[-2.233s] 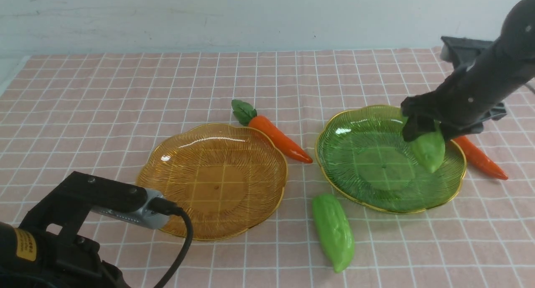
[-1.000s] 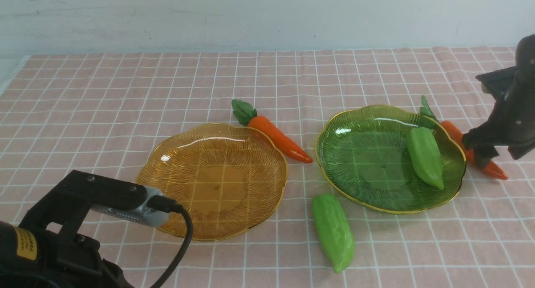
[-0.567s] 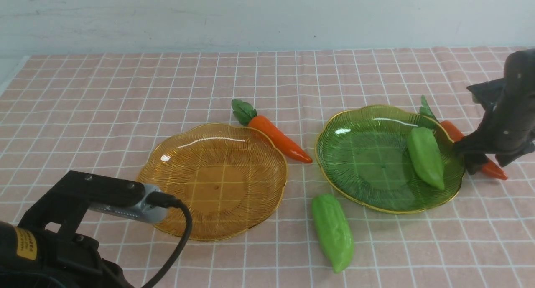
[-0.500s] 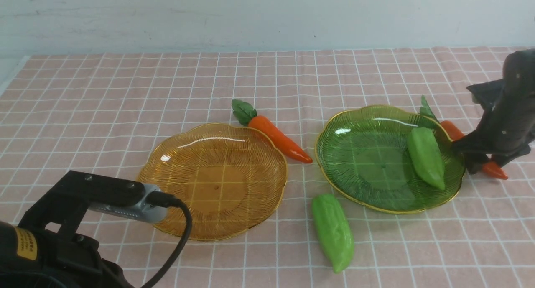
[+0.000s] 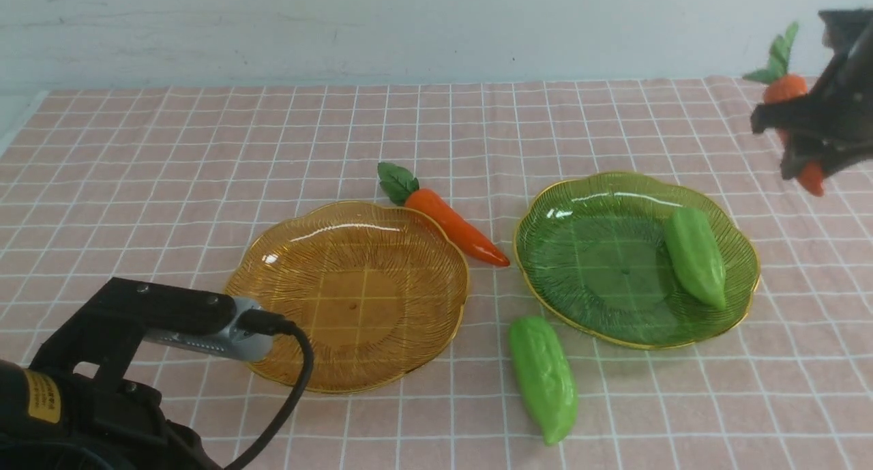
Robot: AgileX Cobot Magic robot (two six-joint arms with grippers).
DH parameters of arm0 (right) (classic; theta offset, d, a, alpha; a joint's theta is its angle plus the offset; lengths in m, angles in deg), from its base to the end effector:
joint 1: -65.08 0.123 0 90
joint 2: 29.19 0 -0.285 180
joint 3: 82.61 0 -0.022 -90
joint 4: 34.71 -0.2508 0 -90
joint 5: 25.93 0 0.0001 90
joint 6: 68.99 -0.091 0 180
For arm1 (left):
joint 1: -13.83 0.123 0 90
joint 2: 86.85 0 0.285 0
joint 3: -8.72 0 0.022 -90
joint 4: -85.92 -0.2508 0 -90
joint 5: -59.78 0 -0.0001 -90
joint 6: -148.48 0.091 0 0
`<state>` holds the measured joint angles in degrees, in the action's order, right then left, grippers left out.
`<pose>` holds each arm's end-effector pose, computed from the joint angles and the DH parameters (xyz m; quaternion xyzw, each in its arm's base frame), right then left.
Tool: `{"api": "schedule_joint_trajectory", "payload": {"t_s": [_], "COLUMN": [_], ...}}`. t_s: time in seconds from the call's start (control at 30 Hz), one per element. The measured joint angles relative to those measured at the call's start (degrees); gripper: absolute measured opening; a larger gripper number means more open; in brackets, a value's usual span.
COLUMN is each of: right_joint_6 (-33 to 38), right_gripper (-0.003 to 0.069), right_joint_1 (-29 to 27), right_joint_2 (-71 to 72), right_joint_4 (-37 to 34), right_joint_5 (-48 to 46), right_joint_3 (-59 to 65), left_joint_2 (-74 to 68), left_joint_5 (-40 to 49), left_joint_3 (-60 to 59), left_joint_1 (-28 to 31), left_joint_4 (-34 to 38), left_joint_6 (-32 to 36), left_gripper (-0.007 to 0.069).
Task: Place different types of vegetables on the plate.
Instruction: 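Place the carrot on the yellow plate with the right gripper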
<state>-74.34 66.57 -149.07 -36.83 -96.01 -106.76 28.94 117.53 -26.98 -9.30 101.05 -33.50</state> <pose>0.4157 0.0140 0.2788 0.0375 0.9915 0.0254 0.1222 0.1409 -0.0820 0.2765 0.1319 0.9647 -0.1616 0.1607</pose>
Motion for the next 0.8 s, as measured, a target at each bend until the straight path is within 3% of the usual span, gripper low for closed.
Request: {"api": "schedule_joint_trajectory", "payload": {"t_s": [0.1,0.17,0.53,0.63,0.8], "right_joint_6": [4.5,6.4,6.8,6.8,5.0], "right_gripper": [0.0211,0.0211,0.0227,0.0350,0.0538], "right_joint_1": [6.4,14.3,34.9,38.2,38.8], "right_joint_2": [3.0,2.9,-6.0,-9.3,-10.2], "right_joint_4": [-13.6,-19.2,-21.8,-21.8,-19.9], "right_joint_5": [-0.3,0.2,13.5,15.0,13.2], "right_joint_3": [-0.1,-0.1,-0.1,-0.1,-1.3], "left_joint_2": [0.0,0.0,0.0,0.0,0.0], "left_joint_5": [-0.6,-1.2,-1.3,-1.3,-1.3], "left_joint_3": [0.0,0.0,0.0,0.0,0.0], "left_joint_1": [0.0,0.0,0.0,0.0,0.0], "left_joint_4": [0.0,0.0,0.0,0.0,0.0], "left_joint_6": [0.0,0.0,0.0,0.0,0.0], "left_gripper": [-0.0003,-0.0003,-0.0003,-0.0003,-0.0003]}}
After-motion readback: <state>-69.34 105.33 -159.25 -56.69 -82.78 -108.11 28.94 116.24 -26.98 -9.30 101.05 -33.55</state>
